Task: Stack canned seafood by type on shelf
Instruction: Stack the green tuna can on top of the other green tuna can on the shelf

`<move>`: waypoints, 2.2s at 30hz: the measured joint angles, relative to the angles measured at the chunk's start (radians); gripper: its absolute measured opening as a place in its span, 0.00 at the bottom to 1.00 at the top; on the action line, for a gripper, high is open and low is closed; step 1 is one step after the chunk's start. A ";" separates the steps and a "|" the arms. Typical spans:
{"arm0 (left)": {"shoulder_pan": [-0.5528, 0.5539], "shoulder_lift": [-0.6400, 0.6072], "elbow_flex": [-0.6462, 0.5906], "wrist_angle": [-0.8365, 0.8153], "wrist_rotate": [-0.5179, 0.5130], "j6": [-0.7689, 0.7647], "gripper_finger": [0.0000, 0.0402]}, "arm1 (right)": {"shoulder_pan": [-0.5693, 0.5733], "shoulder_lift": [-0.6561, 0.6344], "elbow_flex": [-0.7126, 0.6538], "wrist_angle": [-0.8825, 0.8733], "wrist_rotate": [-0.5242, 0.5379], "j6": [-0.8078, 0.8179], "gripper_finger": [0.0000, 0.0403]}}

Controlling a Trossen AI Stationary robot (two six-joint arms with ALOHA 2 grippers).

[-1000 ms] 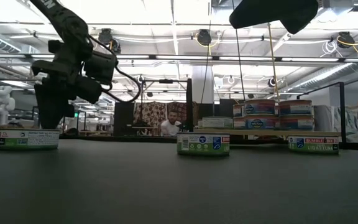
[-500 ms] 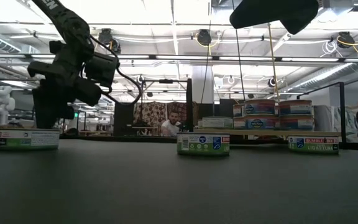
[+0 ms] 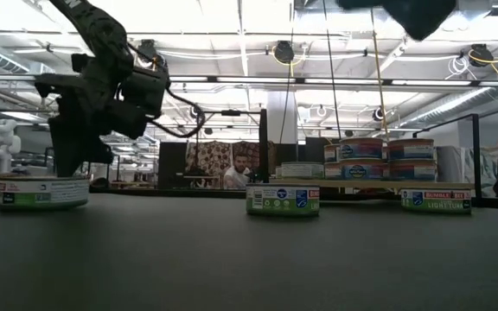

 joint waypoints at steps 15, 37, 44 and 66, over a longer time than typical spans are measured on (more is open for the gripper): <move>-0.001 0.000 0.155 0.039 0.184 -0.037 0.00 | 0.039 -0.018 0.000 -0.080 0.034 0.000 0.00; 0.050 -0.002 0.540 0.233 0.157 -0.611 0.00 | -0.066 -0.086 0.000 -0.260 -0.023 -0.064 0.00; 0.120 0.034 0.543 0.488 0.160 -0.723 0.00 | -0.093 -0.162 0.000 -0.386 -0.003 -0.067 0.00; 0.239 0.625 1.123 0.678 0.214 -0.891 0.00 | -0.171 -0.522 0.000 -0.760 0.105 0.019 0.00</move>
